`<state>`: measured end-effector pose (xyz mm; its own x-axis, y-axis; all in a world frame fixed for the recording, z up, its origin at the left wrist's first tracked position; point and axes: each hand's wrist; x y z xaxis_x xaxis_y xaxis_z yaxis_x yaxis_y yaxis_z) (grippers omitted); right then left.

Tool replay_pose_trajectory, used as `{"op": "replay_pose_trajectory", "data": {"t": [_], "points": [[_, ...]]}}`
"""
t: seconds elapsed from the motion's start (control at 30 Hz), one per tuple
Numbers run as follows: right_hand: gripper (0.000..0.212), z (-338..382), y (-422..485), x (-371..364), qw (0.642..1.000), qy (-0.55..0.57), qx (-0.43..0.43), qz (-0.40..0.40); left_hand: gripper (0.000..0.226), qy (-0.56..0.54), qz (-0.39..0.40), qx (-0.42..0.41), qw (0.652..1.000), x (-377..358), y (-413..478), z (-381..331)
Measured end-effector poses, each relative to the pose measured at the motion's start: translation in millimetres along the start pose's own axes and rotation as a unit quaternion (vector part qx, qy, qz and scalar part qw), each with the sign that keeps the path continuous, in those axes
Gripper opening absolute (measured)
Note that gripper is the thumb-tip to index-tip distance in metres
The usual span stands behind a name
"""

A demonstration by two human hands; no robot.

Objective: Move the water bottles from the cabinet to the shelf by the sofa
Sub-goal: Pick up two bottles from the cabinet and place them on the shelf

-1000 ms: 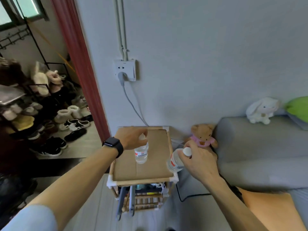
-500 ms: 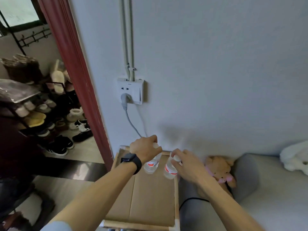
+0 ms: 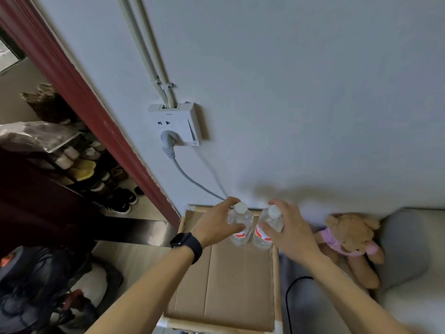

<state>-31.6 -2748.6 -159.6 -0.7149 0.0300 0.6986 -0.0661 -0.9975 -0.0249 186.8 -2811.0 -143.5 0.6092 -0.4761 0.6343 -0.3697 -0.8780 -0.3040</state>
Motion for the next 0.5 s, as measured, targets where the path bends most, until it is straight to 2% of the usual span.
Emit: {"op": "replay_pose_trajectory", "data": {"t": [0.1, 0.2, 0.5], "points": [[0.04, -6, 7, -1, 0.999, 0.019, 0.004, 0.042, 0.054, 0.016, -0.011, -0.004, 1.0, -8, 7, -9], [0.055, -14, 9, -4, 0.997, 0.031, -0.006, 0.071, 0.051, 0.066, -0.058, 0.007, 0.996, -14, 9, -13], [0.046, -16, 14, 6, 0.992, 0.029, 0.002, 0.123, 0.042, 0.042, -0.034, 0.028, 0.998, -3, 12, -16]]}}
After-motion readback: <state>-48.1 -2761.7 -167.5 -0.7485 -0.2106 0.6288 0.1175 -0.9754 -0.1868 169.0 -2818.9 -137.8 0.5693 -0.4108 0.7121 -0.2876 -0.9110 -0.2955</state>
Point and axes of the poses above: each hand's wrist, its own y-axis towards the middle knuckle, its own x-axis out of the back of the hand, z = x × y, and after that the axes turned 3 degrees about x, right-handed
